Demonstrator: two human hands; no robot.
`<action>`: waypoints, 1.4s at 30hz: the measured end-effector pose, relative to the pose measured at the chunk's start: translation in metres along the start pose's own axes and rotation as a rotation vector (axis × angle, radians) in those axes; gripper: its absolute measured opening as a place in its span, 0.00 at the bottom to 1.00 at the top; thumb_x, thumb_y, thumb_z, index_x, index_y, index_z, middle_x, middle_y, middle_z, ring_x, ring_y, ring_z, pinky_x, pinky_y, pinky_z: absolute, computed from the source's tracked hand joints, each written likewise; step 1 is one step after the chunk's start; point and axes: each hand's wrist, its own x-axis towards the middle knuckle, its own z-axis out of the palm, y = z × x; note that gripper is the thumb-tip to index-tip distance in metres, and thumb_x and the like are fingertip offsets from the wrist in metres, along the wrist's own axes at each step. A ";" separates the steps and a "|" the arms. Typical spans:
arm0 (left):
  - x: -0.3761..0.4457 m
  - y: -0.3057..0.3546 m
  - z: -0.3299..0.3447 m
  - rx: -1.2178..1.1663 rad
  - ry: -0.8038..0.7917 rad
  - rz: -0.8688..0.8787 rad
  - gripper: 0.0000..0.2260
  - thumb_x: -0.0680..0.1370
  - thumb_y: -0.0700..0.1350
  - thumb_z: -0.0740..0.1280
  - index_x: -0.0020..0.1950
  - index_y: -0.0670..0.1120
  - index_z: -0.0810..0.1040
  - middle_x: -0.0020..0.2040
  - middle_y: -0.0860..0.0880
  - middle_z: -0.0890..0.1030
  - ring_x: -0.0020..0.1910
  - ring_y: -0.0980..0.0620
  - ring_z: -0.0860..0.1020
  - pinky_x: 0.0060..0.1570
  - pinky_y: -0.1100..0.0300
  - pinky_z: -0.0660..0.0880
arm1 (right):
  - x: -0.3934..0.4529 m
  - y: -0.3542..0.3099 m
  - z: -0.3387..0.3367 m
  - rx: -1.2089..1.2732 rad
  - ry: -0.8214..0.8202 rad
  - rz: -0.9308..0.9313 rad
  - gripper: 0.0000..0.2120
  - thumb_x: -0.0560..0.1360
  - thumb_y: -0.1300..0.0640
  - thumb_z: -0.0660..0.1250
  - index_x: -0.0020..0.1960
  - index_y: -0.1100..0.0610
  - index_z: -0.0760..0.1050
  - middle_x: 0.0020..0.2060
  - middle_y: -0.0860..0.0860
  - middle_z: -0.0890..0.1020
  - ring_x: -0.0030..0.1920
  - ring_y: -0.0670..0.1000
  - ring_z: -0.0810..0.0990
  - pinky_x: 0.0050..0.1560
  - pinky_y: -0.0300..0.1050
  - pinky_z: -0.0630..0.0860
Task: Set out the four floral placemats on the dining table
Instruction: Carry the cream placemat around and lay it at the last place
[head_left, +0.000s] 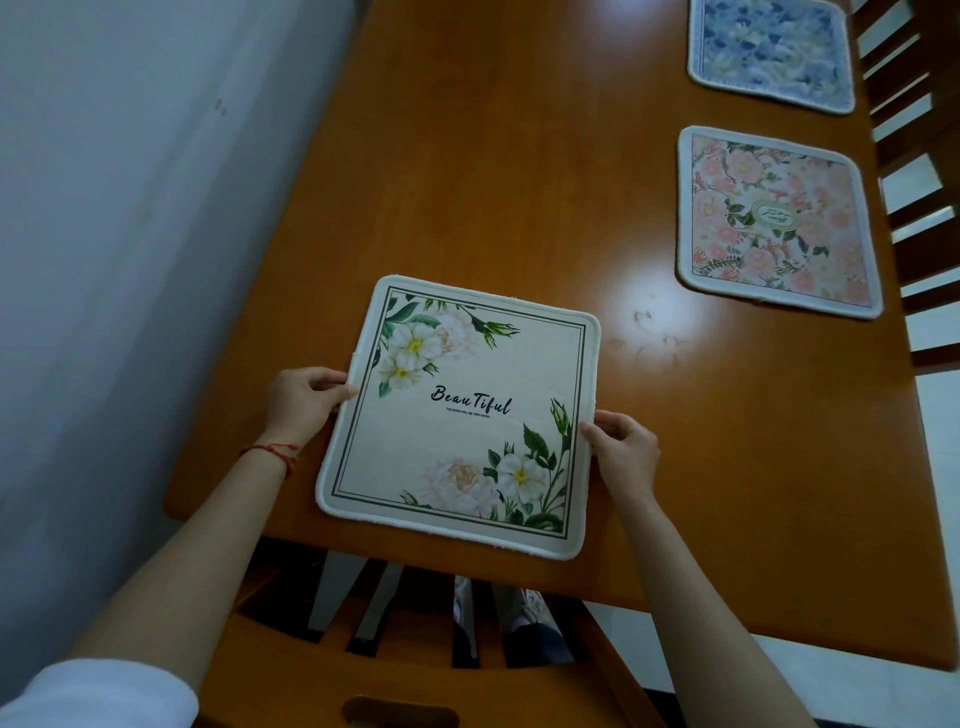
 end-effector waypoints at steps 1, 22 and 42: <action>0.000 0.000 0.000 0.001 0.002 0.002 0.14 0.71 0.40 0.71 0.54 0.37 0.79 0.51 0.39 0.81 0.45 0.49 0.76 0.45 0.58 0.71 | 0.000 0.000 0.000 -0.004 0.000 -0.002 0.11 0.71 0.59 0.69 0.53 0.60 0.78 0.43 0.51 0.81 0.45 0.51 0.81 0.47 0.47 0.81; -0.002 0.001 0.003 -0.011 0.027 -0.021 0.14 0.71 0.40 0.71 0.55 0.36 0.79 0.54 0.38 0.81 0.50 0.46 0.77 0.51 0.56 0.72 | -0.001 0.002 -0.001 0.014 -0.002 -0.003 0.10 0.71 0.58 0.69 0.52 0.58 0.78 0.43 0.51 0.82 0.45 0.51 0.82 0.46 0.48 0.81; -0.073 0.013 0.022 0.031 0.226 -0.046 0.16 0.76 0.43 0.65 0.61 0.39 0.75 0.57 0.40 0.79 0.55 0.45 0.77 0.48 0.59 0.71 | 0.001 -0.020 -0.014 -0.343 -0.147 -0.429 0.16 0.75 0.57 0.64 0.61 0.63 0.73 0.54 0.57 0.79 0.48 0.50 0.77 0.49 0.45 0.77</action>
